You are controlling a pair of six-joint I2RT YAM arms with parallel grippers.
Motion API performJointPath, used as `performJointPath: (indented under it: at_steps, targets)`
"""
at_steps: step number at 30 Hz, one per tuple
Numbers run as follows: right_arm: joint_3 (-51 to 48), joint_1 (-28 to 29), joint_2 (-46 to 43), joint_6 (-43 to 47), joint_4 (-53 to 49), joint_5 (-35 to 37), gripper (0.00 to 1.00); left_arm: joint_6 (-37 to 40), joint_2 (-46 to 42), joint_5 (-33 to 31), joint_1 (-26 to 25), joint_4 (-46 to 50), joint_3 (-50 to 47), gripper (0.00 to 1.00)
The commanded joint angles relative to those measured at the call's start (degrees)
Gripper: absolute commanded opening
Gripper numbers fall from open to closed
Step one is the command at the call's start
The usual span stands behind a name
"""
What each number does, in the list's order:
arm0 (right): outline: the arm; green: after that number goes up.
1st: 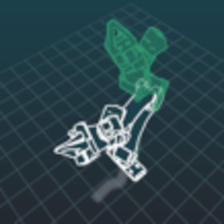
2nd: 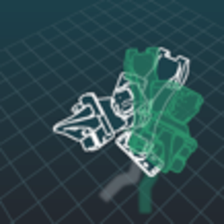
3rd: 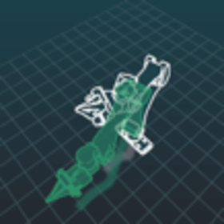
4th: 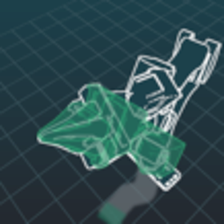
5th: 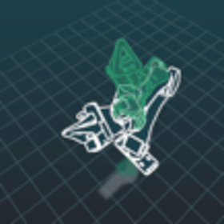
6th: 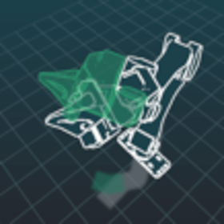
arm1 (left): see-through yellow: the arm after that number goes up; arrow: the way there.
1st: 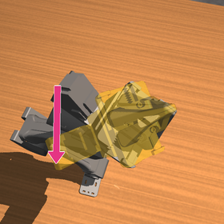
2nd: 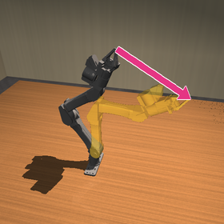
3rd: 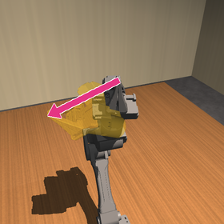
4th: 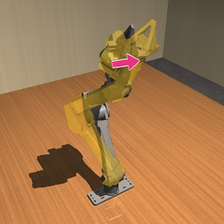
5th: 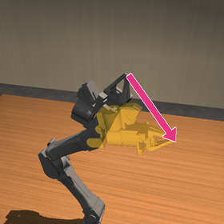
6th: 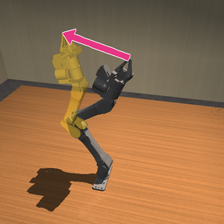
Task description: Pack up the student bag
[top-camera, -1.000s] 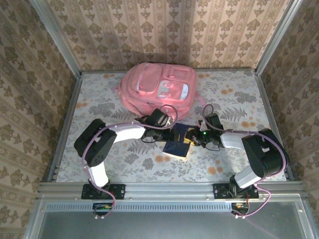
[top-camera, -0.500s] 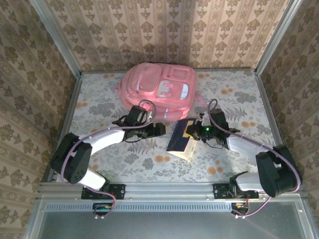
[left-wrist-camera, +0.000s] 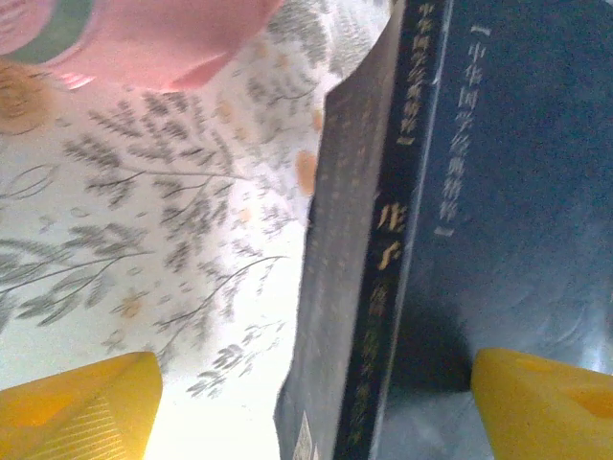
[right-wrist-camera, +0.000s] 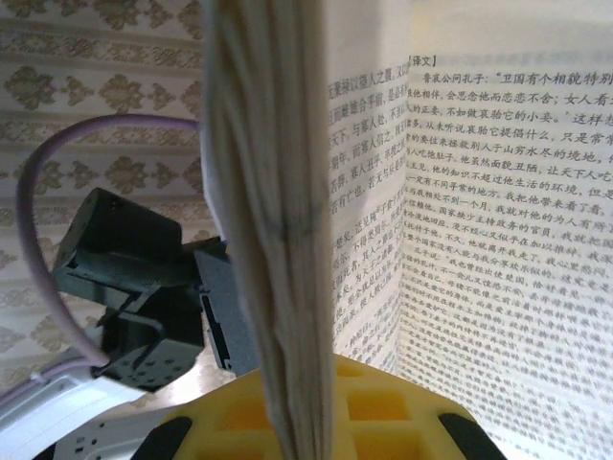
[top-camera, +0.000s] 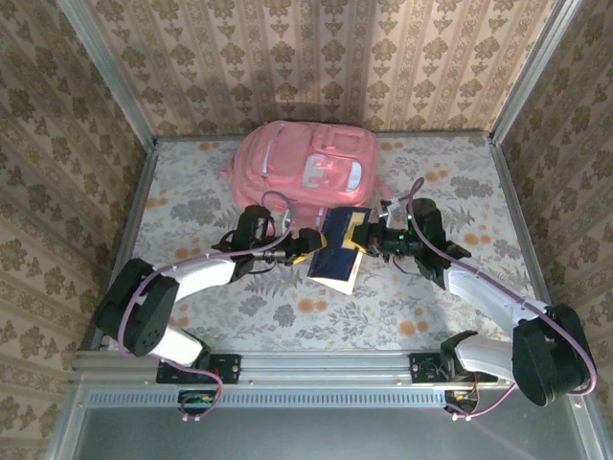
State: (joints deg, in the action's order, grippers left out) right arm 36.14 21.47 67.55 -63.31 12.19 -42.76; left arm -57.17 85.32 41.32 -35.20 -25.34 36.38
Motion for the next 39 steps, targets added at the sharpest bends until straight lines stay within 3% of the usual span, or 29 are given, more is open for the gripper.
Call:
performJointPath:
  at_steps: [1,6,10,15,20,31,34,38,39]
  targets:
    - [2.09,0.98,-0.16,-2.79,6.11,-2.89,0.08,-11.23,3.68,3.97,0.22,-20.54,-3.02,0.88]
    - [2.05,1.03,0.87,-5.04,9.89,-2.85,0.07,-29.13,15.39,5.7,0.22,-50.04,-4.66,1.0]
    - [2.09,1.14,1.61,-5.5,11.11,-3.11,0.06,-27.39,16.3,6.23,-1.7,-49.77,-3.35,0.92]
    - [1.83,1.15,2.15,-3.81,10.01,-2.7,0.06,-26.63,14.24,5.4,-2.55,-49.67,-2.67,0.71]
    - [1.65,1.12,2.32,-3.14,9.53,-2.42,0.05,-26.07,13.47,5.26,-1.61,-49.73,-3.4,0.44]
    - [1.99,1.03,1.5,-0.77,6.46,-1.94,0.05,-24.75,14.41,4.77,-1.29,-49.72,-4.23,0.08]
    - [2.35,0.99,0.39,4.43,-1.15,0.65,0.15,-24.79,12.89,4.73,-0.04,-49.58,-4.62,0.0]
    - [3.47,0.72,-1.0,13.1,-13.85,5.96,0.27,-24.83,9.61,4.61,3.16,-48.66,-6.09,0.0]
    - [3.99,0.67,-1.1,15.55,-17.12,7.8,0.34,-24.6,8.61,4.66,3.91,-48.0,-6.39,0.0]
